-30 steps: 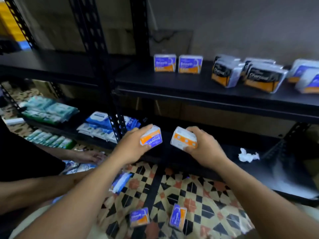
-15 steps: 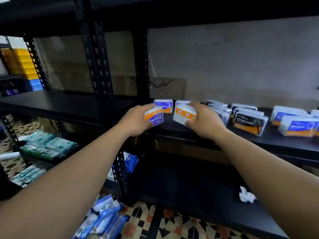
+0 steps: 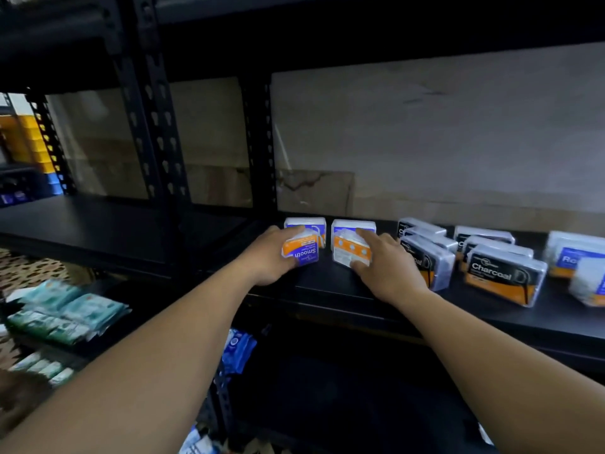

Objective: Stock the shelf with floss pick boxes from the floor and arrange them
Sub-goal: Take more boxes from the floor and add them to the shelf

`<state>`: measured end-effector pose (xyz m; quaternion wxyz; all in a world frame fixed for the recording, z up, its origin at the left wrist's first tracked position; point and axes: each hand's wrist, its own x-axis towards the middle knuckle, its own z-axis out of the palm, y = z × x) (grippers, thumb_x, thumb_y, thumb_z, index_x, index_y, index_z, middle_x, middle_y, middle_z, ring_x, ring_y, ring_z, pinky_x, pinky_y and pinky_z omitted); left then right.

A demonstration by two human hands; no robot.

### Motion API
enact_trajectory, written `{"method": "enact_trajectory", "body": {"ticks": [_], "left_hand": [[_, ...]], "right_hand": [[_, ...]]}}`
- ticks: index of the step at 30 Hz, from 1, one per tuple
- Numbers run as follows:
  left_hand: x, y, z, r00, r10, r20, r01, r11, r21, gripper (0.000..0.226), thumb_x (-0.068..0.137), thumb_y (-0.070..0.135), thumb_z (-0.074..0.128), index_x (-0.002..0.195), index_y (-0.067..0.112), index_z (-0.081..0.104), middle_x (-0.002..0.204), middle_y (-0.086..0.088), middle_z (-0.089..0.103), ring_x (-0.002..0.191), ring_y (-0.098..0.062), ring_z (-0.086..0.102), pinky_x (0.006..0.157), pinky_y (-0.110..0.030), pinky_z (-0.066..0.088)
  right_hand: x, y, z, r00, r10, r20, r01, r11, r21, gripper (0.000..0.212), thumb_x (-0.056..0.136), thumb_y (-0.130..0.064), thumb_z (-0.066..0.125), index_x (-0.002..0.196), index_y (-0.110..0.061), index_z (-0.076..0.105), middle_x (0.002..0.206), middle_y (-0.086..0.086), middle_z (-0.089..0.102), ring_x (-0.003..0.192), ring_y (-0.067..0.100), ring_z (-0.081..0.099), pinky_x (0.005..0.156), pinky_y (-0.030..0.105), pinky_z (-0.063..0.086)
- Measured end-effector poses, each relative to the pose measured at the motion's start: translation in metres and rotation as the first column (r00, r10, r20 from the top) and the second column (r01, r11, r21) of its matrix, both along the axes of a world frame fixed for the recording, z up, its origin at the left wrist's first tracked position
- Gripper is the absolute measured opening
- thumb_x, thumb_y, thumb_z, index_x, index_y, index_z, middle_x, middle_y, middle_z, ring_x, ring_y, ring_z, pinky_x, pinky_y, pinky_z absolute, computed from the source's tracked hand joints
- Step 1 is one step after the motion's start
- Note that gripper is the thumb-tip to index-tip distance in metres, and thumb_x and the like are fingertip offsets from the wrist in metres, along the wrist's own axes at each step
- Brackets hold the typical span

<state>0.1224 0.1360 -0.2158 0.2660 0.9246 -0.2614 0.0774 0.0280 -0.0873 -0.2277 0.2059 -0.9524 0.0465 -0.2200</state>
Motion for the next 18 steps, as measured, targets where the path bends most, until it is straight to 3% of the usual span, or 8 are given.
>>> {"method": "enact_trajectory", "body": {"ticks": [5,8,10,13,15,18], "left_hand": [[0.007,0.000,0.003,0.999,-0.033,-0.032,0.031,0.998,-0.060,0.066,0.087,0.020,0.070,0.146,0.034,0.043,0.120,0.001,0.045,0.114,-0.018,0.052,0.094,-0.021,0.038],[0.010,0.001,0.001,0.999,-0.016,-0.051,0.009,0.990,-0.138,0.063,0.089,0.022,0.069,0.145,0.033,0.044,0.133,-0.002,0.049,0.121,-0.019,0.049,0.106,-0.029,0.038],[0.011,0.001,-0.003,0.998,-0.005,-0.068,-0.012,0.968,-0.251,0.063,0.087,0.020,0.071,0.144,0.030,0.046,0.132,-0.001,0.054,0.117,-0.018,0.053,0.105,-0.031,0.042],[0.007,0.000,-0.007,0.992,-0.023,-0.122,-0.046,0.842,-0.538,0.050,0.079,0.003,0.075,0.122,0.022,0.058,0.114,-0.002,0.067,0.096,-0.012,0.063,0.081,-0.021,0.049],[0.005,0.000,-0.009,0.988,-0.015,-0.154,-0.093,0.739,-0.668,0.045,0.074,-0.002,0.077,0.105,0.019,0.052,0.100,-0.003,0.068,0.088,-0.014,0.064,0.072,-0.023,0.051],[0.004,0.002,-0.010,0.984,-0.019,-0.175,-0.114,0.686,-0.718,0.060,0.070,-0.003,0.078,0.115,0.022,0.046,0.102,-0.005,0.067,0.090,-0.018,0.066,0.071,-0.025,0.052]], "right_hand": [[0.004,-0.002,-0.006,1.000,-0.002,0.022,0.002,1.000,0.016,0.066,0.093,-0.038,0.060,0.151,-0.030,0.029,0.134,0.005,0.046,0.118,0.030,0.052,0.093,0.040,0.045],[0.004,-0.002,-0.006,1.000,-0.004,0.018,0.004,1.000,0.027,0.067,0.093,-0.039,0.059,0.152,-0.031,0.028,0.134,0.005,0.045,0.118,0.029,0.052,0.093,0.041,0.046],[0.004,-0.002,-0.006,1.000,-0.006,0.013,0.006,0.999,0.032,0.067,0.094,-0.039,0.058,0.152,-0.031,0.027,0.134,0.005,0.045,0.118,0.029,0.052,0.093,0.041,0.046],[0.003,-0.003,-0.006,1.000,0.000,0.008,0.000,0.999,0.041,0.067,0.094,-0.040,0.058,0.152,-0.031,0.026,0.134,0.005,0.045,0.117,0.028,0.053,0.094,0.040,0.046],[0.003,-0.003,-0.006,1.000,0.005,0.008,-0.005,0.999,0.042,0.067,0.094,-0.040,0.059,0.152,-0.032,0.026,0.133,0.005,0.045,0.117,0.028,0.053,0.094,0.040,0.046],[0.002,-0.002,-0.005,1.000,-0.001,-0.004,0.001,0.999,0.044,0.067,0.094,-0.040,0.059,0.152,-0.032,0.026,0.132,0.004,0.045,0.115,0.026,0.053,0.091,0.038,0.046]]}}
